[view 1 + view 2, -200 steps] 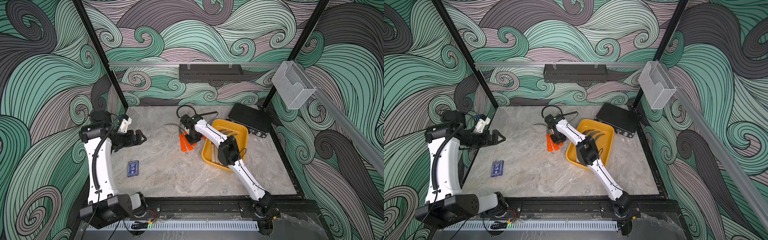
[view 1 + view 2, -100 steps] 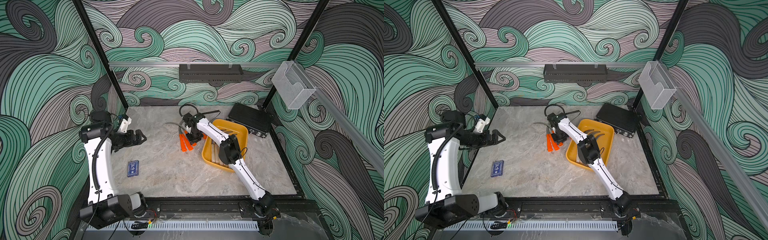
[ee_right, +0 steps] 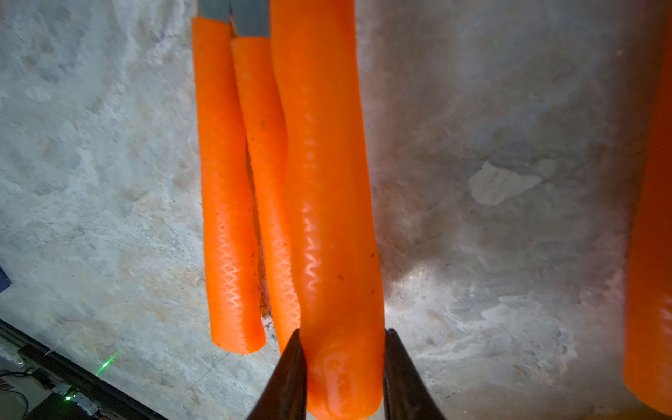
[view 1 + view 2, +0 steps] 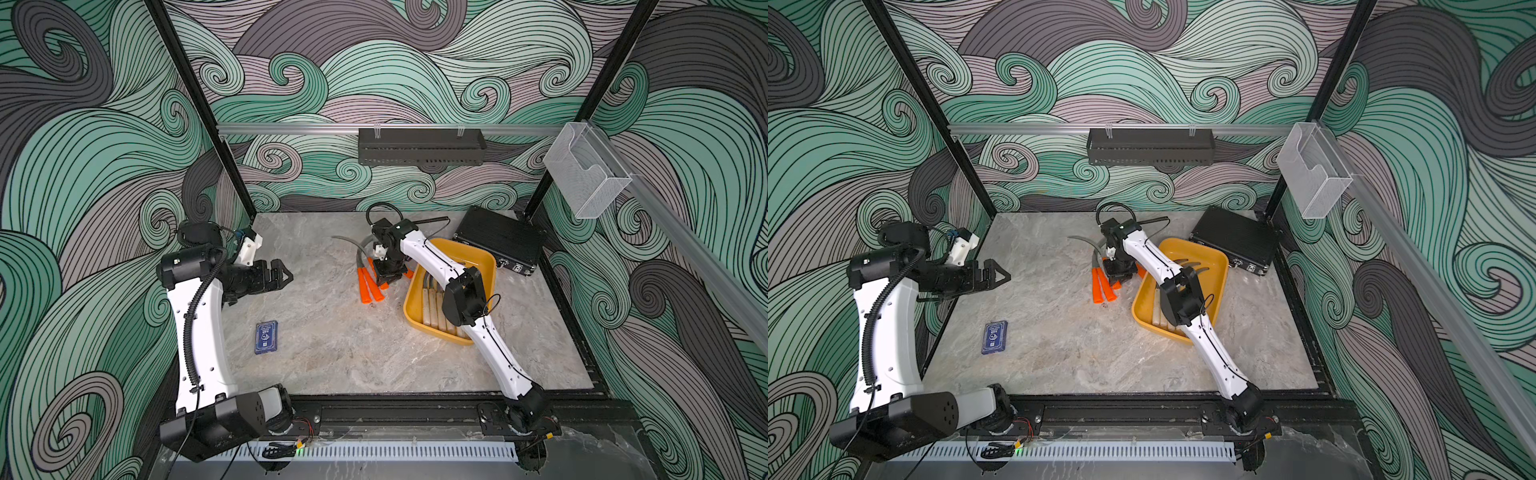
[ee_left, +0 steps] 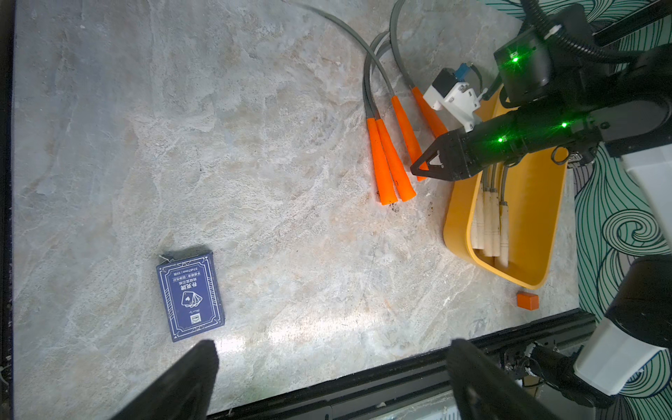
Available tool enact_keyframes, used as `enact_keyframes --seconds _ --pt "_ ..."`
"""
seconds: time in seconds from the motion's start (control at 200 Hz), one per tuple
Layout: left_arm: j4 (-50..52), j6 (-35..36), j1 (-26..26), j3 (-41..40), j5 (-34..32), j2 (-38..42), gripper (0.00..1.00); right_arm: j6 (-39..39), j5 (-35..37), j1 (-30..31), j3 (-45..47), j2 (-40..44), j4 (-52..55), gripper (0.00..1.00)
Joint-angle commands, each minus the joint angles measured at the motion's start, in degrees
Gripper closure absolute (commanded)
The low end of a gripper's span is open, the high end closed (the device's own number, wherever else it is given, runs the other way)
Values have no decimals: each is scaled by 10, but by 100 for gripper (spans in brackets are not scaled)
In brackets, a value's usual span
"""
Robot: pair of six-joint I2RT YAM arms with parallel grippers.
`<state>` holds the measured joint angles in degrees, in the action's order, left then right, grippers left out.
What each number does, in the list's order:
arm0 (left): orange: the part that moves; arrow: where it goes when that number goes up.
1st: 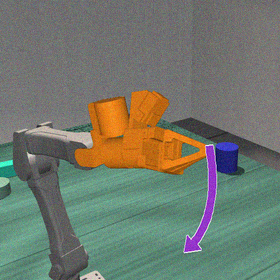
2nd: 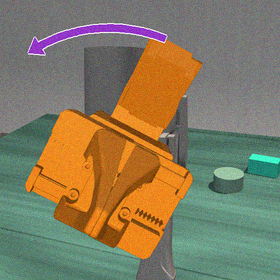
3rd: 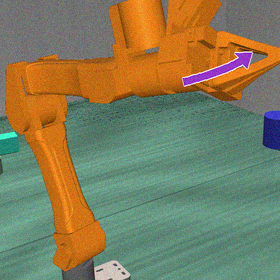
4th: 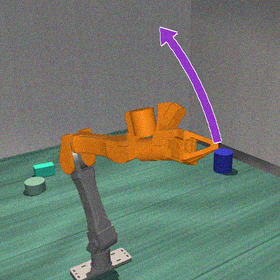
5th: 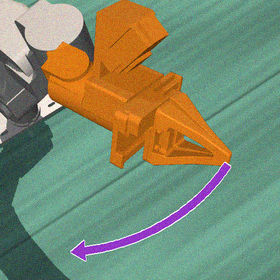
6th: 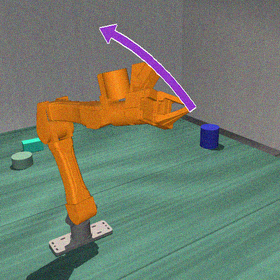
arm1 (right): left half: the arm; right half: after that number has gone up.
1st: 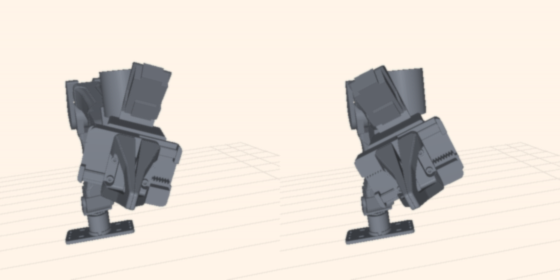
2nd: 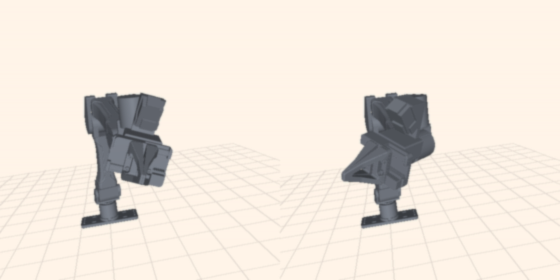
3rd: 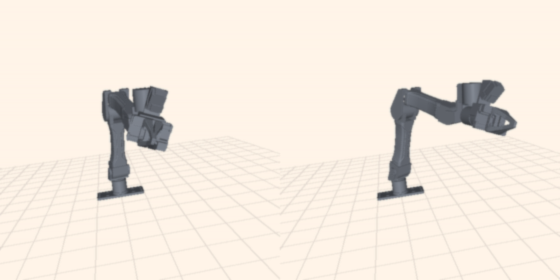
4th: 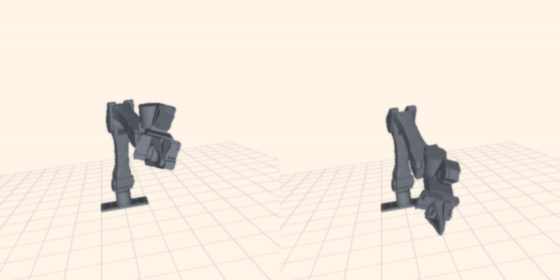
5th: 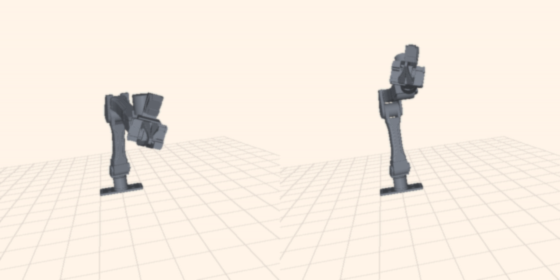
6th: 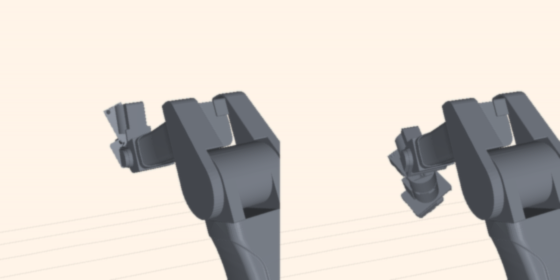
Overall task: Put small sickles into storage boxes
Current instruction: Pick up the sickle at the center of the board.
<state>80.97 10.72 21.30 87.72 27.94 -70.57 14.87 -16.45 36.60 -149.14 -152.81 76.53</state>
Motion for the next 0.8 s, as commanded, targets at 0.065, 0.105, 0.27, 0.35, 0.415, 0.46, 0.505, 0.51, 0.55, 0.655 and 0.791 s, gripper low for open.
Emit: enact_keyframes --seconds 0.065,0.105,0.27,0.35,0.415,0.46,0.505,0.51,0.55,0.655,0.791 --pt "-1 -4 4 9 13 13 1 17 -44 -10 -13 29 0 100" --pt "0 -4 4 10 13 13 1 21 -55 -11 -13 30 -2 100" --pt "-1 -6 5 16 16 12 2 31 -87 -16 -12 36 -11 100" --pt "-2 -9 5 21 16 11 1 38 -105 -19 -11 40 -14 100" --pt "-2 -11 4 27 18 10 1 43 -121 -21 -8 47 -20 100" --pt "-3 -13 4 31 18 9 1 47 -134 -21 -2 53 -26 100" --pt "-4 -13 5 34 19 9 1 52 -144 -23 5 61 -32 100" --pt "-4 -14 5 34 19 9 1 53 -144 -23 5 61 -33 100" --pt "-5 -14 4 36 19 9 1 58 -152 -24 11 68 -39 100" --pt "-5 -14 4 38 18 10 1 70 -171 -26 24 83 -53 100" --pt "-6 -18 5 41 18 12 1 77 -189 -27 35 101 -58 100"
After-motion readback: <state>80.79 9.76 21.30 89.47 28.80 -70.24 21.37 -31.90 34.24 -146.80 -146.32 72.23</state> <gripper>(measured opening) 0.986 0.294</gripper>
